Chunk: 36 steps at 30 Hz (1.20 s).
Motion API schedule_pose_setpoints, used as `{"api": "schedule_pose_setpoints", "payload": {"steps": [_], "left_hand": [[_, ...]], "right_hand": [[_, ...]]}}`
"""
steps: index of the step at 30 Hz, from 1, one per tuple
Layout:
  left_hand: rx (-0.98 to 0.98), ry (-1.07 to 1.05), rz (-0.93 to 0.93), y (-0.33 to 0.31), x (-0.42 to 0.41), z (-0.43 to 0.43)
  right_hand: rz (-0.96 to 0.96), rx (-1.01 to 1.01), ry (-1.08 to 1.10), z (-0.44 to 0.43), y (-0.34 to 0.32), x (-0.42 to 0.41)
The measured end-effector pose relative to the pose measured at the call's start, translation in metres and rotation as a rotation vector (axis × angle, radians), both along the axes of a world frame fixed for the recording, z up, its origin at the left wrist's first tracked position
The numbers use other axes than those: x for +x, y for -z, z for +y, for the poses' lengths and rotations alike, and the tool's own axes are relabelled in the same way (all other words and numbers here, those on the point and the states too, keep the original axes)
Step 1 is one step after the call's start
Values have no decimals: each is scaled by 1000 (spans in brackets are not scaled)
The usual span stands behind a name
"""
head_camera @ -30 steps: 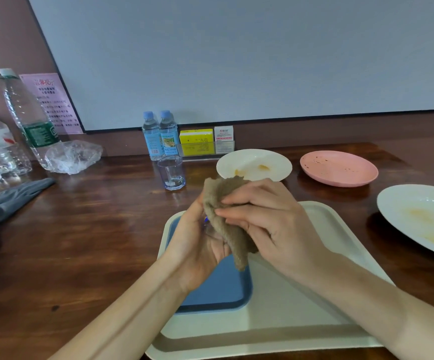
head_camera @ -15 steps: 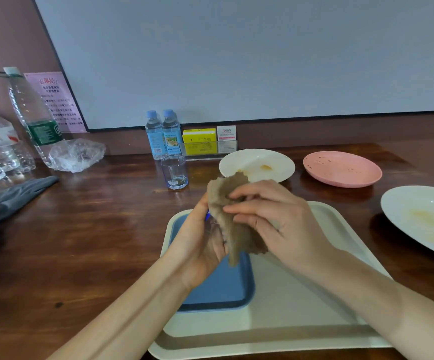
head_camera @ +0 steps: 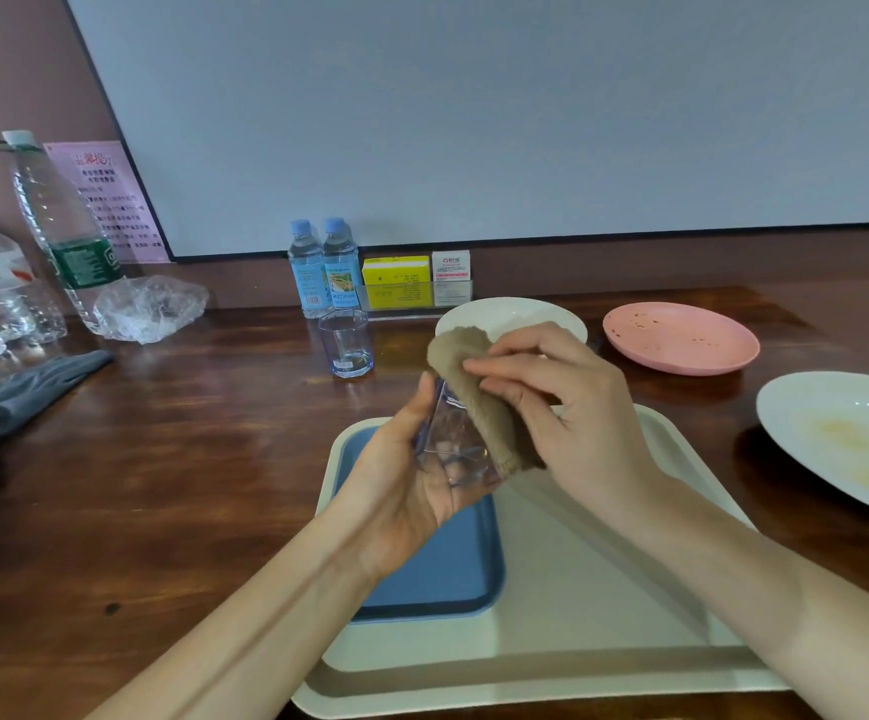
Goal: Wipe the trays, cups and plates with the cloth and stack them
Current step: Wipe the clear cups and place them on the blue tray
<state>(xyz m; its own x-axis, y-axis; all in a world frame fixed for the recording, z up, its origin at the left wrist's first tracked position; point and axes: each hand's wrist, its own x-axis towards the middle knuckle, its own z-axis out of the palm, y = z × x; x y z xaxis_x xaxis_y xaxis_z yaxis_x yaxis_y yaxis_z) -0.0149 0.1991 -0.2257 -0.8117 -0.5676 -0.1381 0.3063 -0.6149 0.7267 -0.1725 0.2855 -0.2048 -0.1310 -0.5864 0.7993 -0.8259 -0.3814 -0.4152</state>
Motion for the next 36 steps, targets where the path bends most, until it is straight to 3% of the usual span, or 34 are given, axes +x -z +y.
{"api": "schedule_pose_setpoints", "payload": {"steps": [2, 9, 15, 21, 27, 33, 36], "left_hand": [[17, 0, 4, 1, -1, 0], [-42, -74, 6, 8, 4, -7], [-43, -38, 35, -2, -1, 5], [-45, -41, 51, -4, 6, 4], [19, -6, 38, 1, 1, -1], [71, -81, 0, 6, 8, -9], [44, -65, -1, 3, 5, -6]], "right_hand": [[-19, 0, 31, -1, 0, 0], [205, 21, -125, 9, 10, 16], [22, 16, 47, -3, 2, 3], [100, 35, -77, 12, 7, 15], [-83, 49, 0, -1, -1, -1], [66, 20, -104, 14, 7, 20], [11, -1, -77, 7, 3, 10]]}}
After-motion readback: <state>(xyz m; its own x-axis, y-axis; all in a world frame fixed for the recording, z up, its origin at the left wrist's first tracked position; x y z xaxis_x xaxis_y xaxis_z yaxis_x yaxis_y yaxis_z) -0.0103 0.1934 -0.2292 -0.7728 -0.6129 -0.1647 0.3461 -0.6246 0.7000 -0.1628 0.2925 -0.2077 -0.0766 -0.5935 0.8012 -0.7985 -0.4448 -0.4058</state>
